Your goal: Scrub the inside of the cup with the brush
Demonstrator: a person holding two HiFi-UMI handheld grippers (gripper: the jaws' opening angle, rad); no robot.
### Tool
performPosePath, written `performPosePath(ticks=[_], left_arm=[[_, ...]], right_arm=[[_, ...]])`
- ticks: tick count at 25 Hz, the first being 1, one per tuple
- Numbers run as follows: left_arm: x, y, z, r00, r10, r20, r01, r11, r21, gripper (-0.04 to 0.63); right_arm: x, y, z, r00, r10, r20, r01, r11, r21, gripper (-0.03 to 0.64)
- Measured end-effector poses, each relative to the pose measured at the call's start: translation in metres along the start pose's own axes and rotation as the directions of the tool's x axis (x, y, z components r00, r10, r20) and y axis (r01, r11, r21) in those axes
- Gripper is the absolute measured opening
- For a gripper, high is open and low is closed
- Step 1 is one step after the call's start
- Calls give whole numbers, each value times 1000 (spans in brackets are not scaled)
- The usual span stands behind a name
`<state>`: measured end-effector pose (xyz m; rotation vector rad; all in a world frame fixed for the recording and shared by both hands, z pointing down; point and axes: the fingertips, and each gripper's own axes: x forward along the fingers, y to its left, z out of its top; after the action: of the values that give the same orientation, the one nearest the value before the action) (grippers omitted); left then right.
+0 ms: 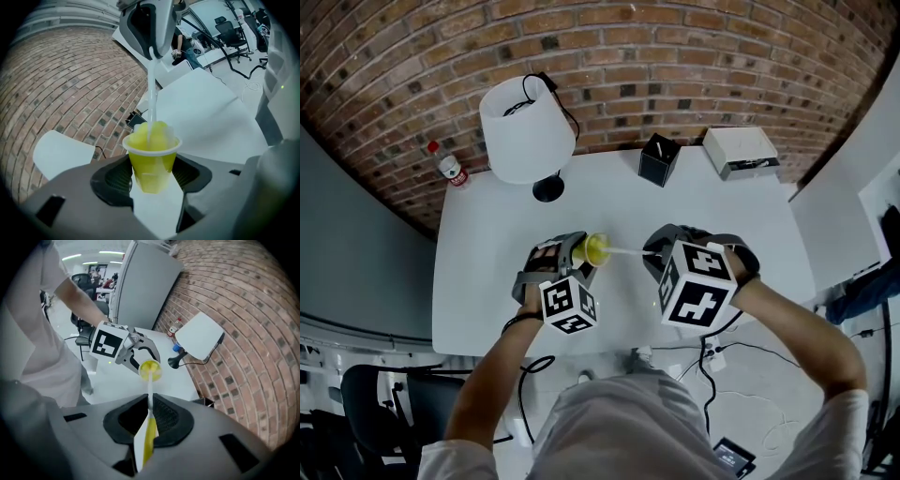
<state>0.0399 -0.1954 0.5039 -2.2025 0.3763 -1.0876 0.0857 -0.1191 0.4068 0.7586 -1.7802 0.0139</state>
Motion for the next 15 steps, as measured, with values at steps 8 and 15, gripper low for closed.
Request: performPosePath(ticks=[8, 15], left_arm=[[-2, 2, 3, 1000, 25, 8, -25, 999, 22, 272], [-2, 3, 5, 999, 52, 5, -52, 998, 47, 272]], right_arm=[[0, 0, -5, 993, 103, 56, -114, 957, 267, 29], [4, -4, -18, 977, 184, 107, -213, 853, 476, 31]])
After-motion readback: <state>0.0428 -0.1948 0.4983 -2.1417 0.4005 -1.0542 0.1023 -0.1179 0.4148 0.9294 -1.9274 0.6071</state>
